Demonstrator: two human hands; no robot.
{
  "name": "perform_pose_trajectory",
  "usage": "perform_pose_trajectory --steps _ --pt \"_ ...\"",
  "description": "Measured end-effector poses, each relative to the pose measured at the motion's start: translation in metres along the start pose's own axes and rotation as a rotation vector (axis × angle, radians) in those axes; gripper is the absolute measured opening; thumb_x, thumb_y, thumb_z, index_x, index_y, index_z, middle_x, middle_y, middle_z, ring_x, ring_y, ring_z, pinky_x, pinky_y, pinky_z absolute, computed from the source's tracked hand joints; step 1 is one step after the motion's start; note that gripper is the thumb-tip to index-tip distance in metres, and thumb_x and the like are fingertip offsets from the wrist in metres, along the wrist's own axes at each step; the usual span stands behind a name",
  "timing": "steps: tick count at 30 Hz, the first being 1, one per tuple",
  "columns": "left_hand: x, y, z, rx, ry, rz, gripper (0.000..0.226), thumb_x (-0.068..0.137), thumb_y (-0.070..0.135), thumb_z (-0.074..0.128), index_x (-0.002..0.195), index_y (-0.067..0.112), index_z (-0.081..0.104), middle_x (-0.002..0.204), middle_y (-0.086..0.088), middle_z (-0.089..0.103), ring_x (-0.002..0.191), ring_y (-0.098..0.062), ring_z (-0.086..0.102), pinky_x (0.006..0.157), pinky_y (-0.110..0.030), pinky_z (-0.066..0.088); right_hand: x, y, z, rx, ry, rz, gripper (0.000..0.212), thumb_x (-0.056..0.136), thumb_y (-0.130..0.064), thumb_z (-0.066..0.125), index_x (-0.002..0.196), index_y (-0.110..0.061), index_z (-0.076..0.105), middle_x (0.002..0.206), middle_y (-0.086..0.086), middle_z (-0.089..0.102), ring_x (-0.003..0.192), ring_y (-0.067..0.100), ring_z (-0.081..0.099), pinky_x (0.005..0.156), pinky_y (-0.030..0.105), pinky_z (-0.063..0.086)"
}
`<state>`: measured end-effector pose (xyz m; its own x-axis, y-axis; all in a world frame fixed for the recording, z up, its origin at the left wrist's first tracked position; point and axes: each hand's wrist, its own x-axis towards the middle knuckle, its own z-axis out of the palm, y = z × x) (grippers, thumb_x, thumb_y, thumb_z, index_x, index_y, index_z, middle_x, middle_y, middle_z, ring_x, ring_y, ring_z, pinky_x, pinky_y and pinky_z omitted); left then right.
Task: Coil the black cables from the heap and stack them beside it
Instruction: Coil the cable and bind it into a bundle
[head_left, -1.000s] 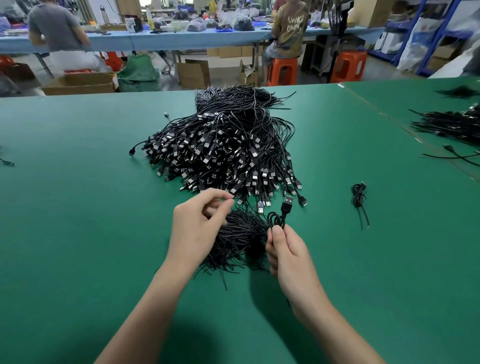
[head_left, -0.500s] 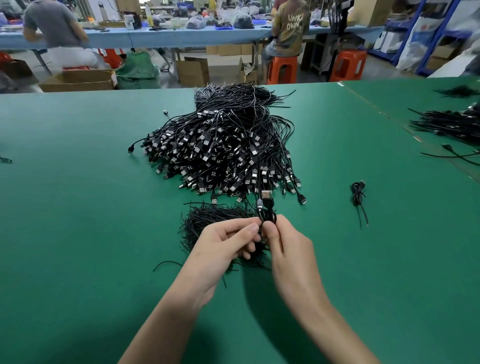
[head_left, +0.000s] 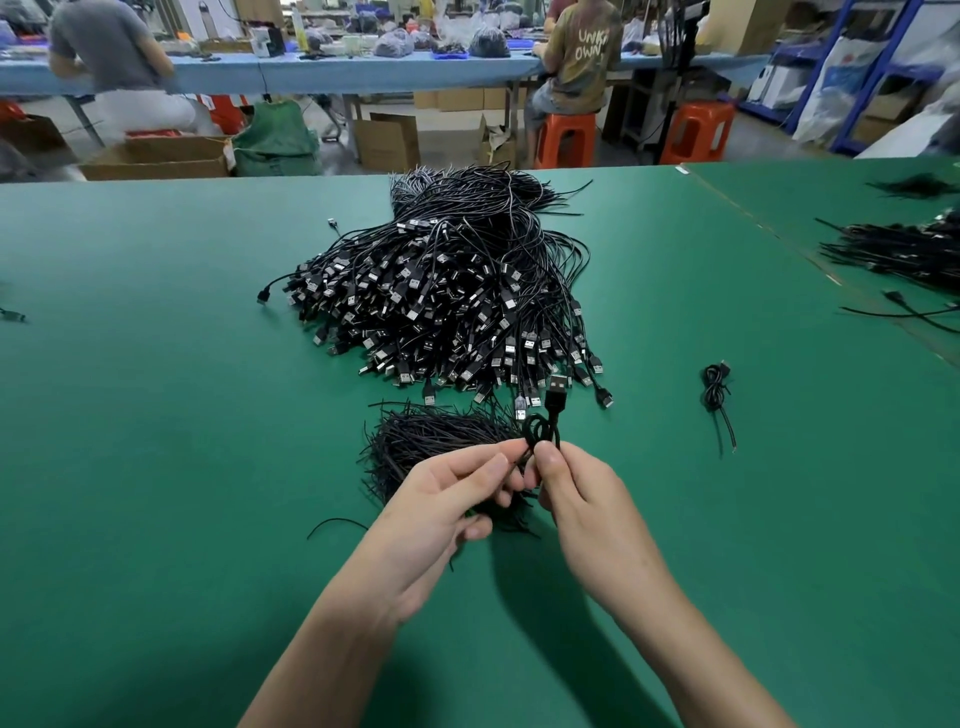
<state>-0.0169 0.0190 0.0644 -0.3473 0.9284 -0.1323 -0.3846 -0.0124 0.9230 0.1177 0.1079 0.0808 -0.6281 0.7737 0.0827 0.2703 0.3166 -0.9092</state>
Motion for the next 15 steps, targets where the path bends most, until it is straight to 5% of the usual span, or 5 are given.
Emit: perform_pose_trajectory --steps 7,15 --pt "0.002 -0.008 -0.001 0.107 0.107 0.071 0.037 0.074 0.047 0.081 0.105 0.026 0.082 0.088 0.001 0.075 0.080 -0.006 0.055 0.058 -0.021 0.034 -0.006 -0.001 -0.001 0.124 -0.150 0.124 0.030 0.109 -0.026 0.039 0.086 -0.016 0.055 0.058 -0.020 0.045 0.062 0.004 0.037 0.068 0.033 0.031" --pt "0.001 -0.013 -0.006 0.026 0.006 0.121 0.033 0.081 0.042 0.080 0.106 0.020 0.081 0.092 -0.002 0.072 0.080 -0.005 0.052 0.058 -0.020 0.032 -0.005 -0.006 -0.006 0.098 -0.173 0.051 0.031 0.110 -0.025 0.039 0.086 -0.017 0.057 0.055 -0.021 0.044 0.054 0.000 0.037 0.055 0.018 0.029"
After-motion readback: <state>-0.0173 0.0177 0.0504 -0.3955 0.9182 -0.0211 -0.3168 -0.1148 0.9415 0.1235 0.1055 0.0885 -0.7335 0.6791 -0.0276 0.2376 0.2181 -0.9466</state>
